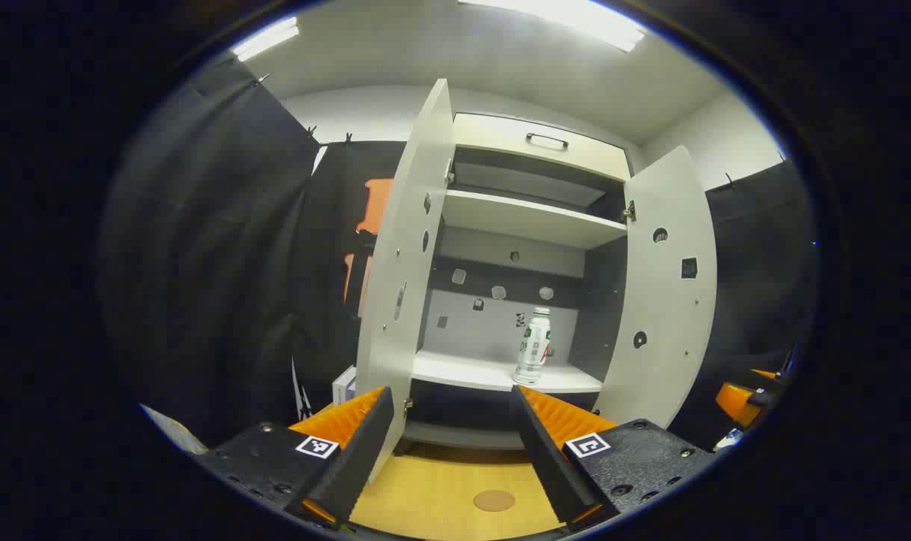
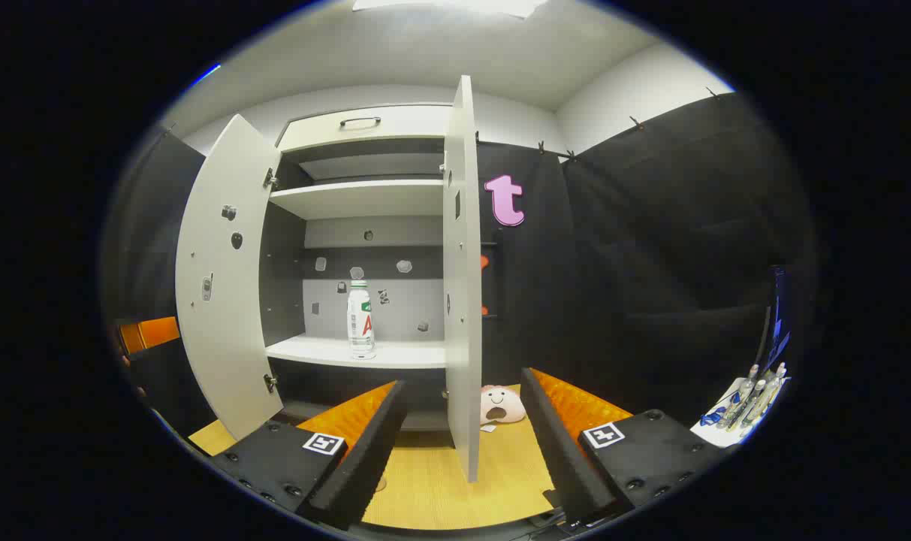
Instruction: Grasp the bottle in the cabinet with the left hand and place it on the coaster, then close the right door with the right hand and the left door with the left hand.
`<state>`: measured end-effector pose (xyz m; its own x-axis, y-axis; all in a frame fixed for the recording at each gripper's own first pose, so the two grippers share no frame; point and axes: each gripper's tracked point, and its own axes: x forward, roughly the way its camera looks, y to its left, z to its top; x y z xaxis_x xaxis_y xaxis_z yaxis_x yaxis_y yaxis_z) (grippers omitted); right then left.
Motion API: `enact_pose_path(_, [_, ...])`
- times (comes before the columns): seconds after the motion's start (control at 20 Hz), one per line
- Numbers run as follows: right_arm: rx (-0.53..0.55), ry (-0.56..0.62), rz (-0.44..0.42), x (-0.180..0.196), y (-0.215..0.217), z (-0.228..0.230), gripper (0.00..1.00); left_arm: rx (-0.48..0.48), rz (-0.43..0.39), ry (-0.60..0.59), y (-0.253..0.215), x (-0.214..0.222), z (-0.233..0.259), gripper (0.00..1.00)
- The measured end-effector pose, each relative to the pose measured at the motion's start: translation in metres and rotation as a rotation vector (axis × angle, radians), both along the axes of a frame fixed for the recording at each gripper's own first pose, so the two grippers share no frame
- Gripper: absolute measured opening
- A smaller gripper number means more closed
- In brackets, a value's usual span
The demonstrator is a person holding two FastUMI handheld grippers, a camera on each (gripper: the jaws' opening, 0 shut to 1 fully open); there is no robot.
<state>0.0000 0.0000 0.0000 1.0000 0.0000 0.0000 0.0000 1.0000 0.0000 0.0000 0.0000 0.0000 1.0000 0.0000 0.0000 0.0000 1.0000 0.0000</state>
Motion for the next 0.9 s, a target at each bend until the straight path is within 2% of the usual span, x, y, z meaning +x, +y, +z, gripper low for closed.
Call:
enact_pose_path(0.05, [0.003, -0.006, -0.003, 0.001, -0.001, 0.001, 0.99, 0.001, -0.005, 0.005, 0.000, -0.001, -0.001, 0.95])
enact_pose_path(0.45, [-0.023, 0.016, 0.017, 0.001, -0.002, -0.004, 0.99, 0.001, -0.015, 0.041, 0.001, -0.005, -0.013, 0.95])
enact_pose_path(0.5, [-0.022, 0.020, 0.018, 0.001, -0.003, -0.005, 0.99, 0.004, -0.020, 0.042, 0.000, -0.005, -0.013, 0.97])
enact_pose_path(0.9, [-0.032, 0.017, -0.014, 0.000, -0.009, -0.005, 0.99, 0.001, -0.053, 0.053, -0.010, -0.002, -0.017, 0.92])
